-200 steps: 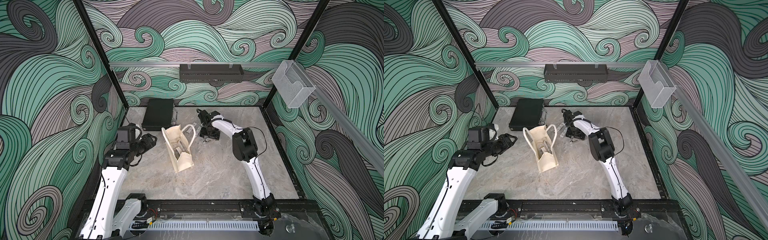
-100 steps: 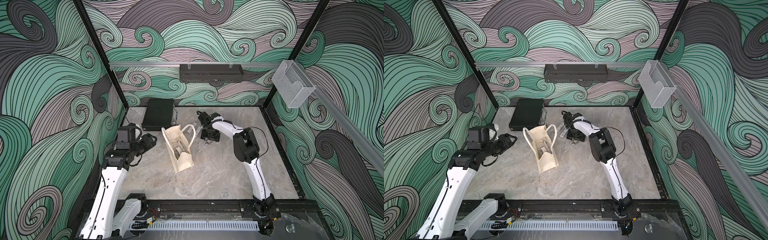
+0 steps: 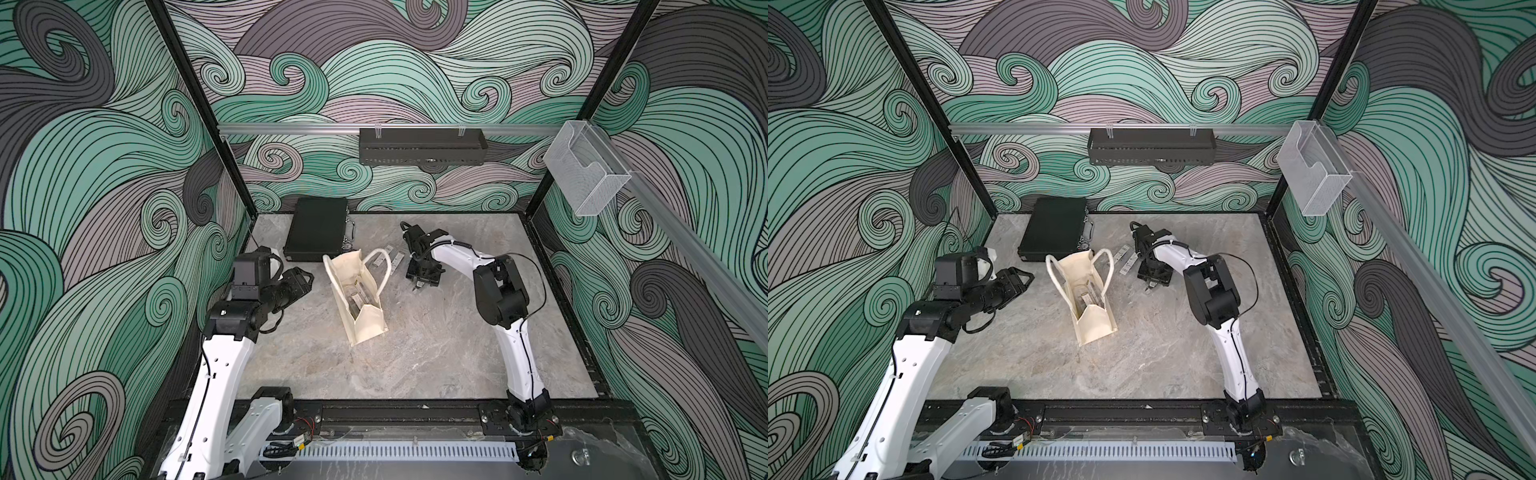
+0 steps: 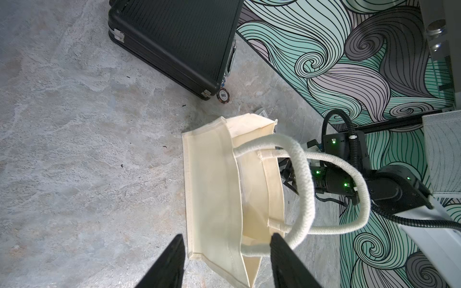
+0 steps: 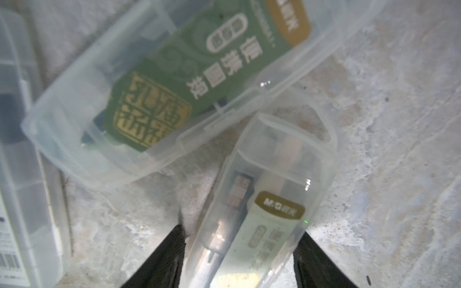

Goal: Put the compass set into the canvas bag
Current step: Pick up the compass set at the center of the board.

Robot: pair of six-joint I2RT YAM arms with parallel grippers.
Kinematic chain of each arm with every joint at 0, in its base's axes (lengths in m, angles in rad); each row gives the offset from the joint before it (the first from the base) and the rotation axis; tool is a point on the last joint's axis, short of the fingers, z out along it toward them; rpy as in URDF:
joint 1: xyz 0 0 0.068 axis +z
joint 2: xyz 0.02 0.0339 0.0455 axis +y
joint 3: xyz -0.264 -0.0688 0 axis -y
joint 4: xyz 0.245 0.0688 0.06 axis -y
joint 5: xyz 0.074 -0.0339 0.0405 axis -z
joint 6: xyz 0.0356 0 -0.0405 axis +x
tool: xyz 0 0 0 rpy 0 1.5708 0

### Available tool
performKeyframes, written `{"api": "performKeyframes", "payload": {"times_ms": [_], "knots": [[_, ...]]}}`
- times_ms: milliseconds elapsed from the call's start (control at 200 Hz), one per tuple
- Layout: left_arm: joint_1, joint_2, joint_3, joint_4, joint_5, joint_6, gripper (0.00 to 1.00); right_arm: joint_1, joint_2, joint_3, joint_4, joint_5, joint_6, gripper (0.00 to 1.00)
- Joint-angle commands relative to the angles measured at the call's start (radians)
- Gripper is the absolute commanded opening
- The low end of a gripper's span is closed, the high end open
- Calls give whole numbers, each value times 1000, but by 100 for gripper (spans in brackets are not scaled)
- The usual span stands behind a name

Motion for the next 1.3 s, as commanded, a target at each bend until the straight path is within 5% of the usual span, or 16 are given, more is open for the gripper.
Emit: {"api": "performKeyframes", "payload": {"times_ms": [0, 766, 1016, 1291], "knots": [[-8, -15, -4, 1, -12, 5, 57, -3, -12, -41, 12, -25, 19, 61], [-8, -29, 2, 14, 7, 2, 57, 12, -427, -269, 35, 38, -64, 49], [-8, -29, 19, 21, 30, -12, 57, 33, -479, -33, -82, 103, -232, 49], [-9, -13, 27, 32, 42, -26, 57, 171, -464, 256, -49, 75, -412, 49]]}}
